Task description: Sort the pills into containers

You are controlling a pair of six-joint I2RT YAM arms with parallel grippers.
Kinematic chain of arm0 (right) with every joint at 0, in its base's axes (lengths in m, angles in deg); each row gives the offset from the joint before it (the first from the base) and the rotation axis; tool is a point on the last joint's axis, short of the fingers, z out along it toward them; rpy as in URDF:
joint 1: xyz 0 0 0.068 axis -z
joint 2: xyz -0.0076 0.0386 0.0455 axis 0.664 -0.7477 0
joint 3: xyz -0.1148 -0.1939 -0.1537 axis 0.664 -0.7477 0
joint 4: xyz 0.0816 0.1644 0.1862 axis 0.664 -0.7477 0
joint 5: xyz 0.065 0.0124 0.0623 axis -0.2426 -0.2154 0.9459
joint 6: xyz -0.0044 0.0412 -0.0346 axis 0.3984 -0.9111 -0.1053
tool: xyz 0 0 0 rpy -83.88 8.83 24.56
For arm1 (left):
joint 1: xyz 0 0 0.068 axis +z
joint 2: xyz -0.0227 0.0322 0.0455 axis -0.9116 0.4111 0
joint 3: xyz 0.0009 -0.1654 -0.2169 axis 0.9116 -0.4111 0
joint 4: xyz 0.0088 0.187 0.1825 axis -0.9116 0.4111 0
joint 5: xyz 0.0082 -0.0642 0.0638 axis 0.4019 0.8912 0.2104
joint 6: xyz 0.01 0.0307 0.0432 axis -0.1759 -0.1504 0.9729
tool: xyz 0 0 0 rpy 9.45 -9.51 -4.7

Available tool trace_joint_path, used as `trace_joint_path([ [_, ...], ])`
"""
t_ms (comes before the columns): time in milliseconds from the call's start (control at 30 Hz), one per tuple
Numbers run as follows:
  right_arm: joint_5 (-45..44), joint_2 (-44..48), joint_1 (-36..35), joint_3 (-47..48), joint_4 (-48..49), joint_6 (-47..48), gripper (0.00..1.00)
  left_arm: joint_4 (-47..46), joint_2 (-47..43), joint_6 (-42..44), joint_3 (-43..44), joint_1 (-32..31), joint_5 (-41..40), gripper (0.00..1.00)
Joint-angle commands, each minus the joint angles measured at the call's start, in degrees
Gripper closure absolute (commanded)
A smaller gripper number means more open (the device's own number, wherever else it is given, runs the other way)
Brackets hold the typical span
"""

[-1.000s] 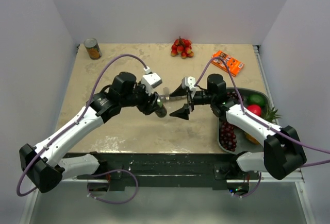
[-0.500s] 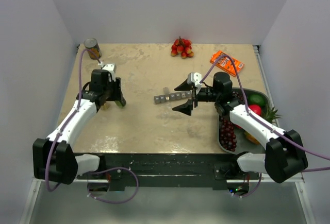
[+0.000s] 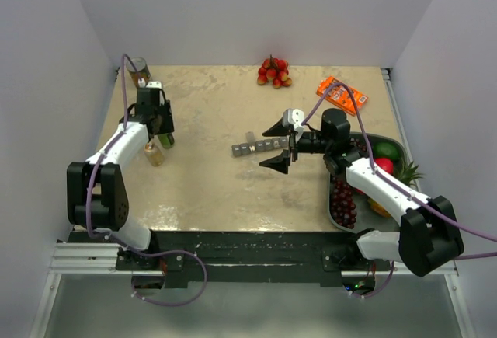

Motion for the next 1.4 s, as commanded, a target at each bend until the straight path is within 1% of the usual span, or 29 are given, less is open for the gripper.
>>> trace_joint_path([
  [0,-0.7,1.5,0.5,0.4,2.1,-0.3,0.01,-2.6,2.5,-0.6,4.9,2.0,-0.5,0.66],
  [67,-0.7,1.5,0.5,0.4,2.2,-0.4,0.01,-1.7,3.0,-1.2,5.9,2.5,0.5,0.56],
  [100,-0.7,1.6,0.6,0.4,2.2,-0.5,0.01,-1.6,2.8,-1.5,6.1,2.8,0.9,0.44],
  [167,-0.8,1.6,1.0,0.5,2.2,-0.6,0.01,-1.4,2.3,-2.0,6.4,3.0,1.6,0.32],
  [200,-0.9,1.7,1.2,0.4,2.1,-0.7,0.01,-1.2,1.6,-2.0,6.6,3.2,1.9,0.24],
  [333,-0.9,1.9,2.2,0.3,2.5,-1.1,0.01,-0.4,-1.0,-2.5,7.8,3.2,3.2,0.15],
  [433,-1.1,2.7,3.6,0.4,2.3,-1.2,0.01,0.0,-4.4,-2.5,8.0,3.2,5.9,0.13],
  [533,-1.2,3.4,4.9,0.3,2.1,-1.3,0.01,-0.7,-9.2,-1.9,6.6,3.2,11.6,0.11],
  [567,-1.3,3.6,5.1,0.3,2.0,-1.2,0.01,-2.2,-12.0,-1.2,5.8,3.2,17.8,0.11],
  [633,-1.3,3.3,5.5,0.3,1.3,-0.7,0.01,-4.0,-14.3,0.7,3.2,3.2,26.1,0.1],
  [667,-1.4,3.0,5.5,0.7,0.2,2.2,0.01,-5.8,-15.4,0.9,2.4,3.2,35.0,0.1],
  [700,-1.5,2.0,5.4,1.0,-1.6,5.1,0.01,-6.5,-15.8,1.0,1.6,2.8,38.8,0.1],
  [733,-2.1,1.0,5.4,1.4,-6.3,8.6,0.01,-6.7,-16.0,1.5,0.6,1.9,42.0,0.1],
  [767,-3.0,0.2,5.5,2.3,-8.9,15.8,0.01,-6.5,-16.2,2.0,0.3,0.4,44.2,0.1],
  [800,-3.8,-0.8,5.5,3.1,-12.0,20.0,0.01,-5.9,-16.1,2.9,0.1,-3.2,44.3,0.1],
  [833,-5.8,-3.2,5.5,4.0,-17.4,24.2,0.01,-5.1,-16.1,4.4,0.1,-5.0,43.8,0.1],
  [867,-7.2,-4.2,5.4,5.5,-20.8,31.4,0.01,-4.0,-16.0,4.4,0.0,-6.2,43.6,0.1],
  [900,-8.7,-5.5,5.4,6.1,-22.2,33.6,0.01,-3.9,-16.0,3.9,-1.1,-7.5,44.0,0.1],
  [933,-10.2,-7.6,5.3,6.8,-24.3,35.2,0.01,-4.4,-16.1,2.2,-2.0,-7.6,44.6,0.1],
  [967,-12.2,-9.1,5.4,8.5,-26.0,39.5,0.01,-5.0,-16.7,1.7,-2.8,-7.6,45.1,0.1],
  [1000,-13.3,-10.4,5.3,9.6,-27.6,41.6,0.01,-4.9,-17.1,1.3,-4.3,-7.6,45.2,0.1],
  [1033,-14.2,-13.2,4.9,10.6,-30.9,43.7,0.01,-5.0,-17.6,1.2,-5.2,-7.6,45.0,0.1],
  [1067,-16.4,-14.8,4.7,13.1,-32.7,47.7,0.01,-5.6,-18.9,1.2,-6.3,-7.6,44.0,0.1],
  [1167,-21.0,-21.1,4.0,18.3,-38.3,52.8,0.01,-7.4,-22.0,0.7,-10.7,-7.6,42.9,0.1],
  [1267,-23.5,-26.8,3.8,22.8,-40.3,54.3,0.02,-9.3,-24.5,0.4,-14.9,-7.6,41.2,0.1],
  [1367,-26.0,-32.0,3.0,27.6,-43.5,56.4,0.05,-10.8,-25.9,0.7,-18.1,-7.6,39.9,0.1],
])
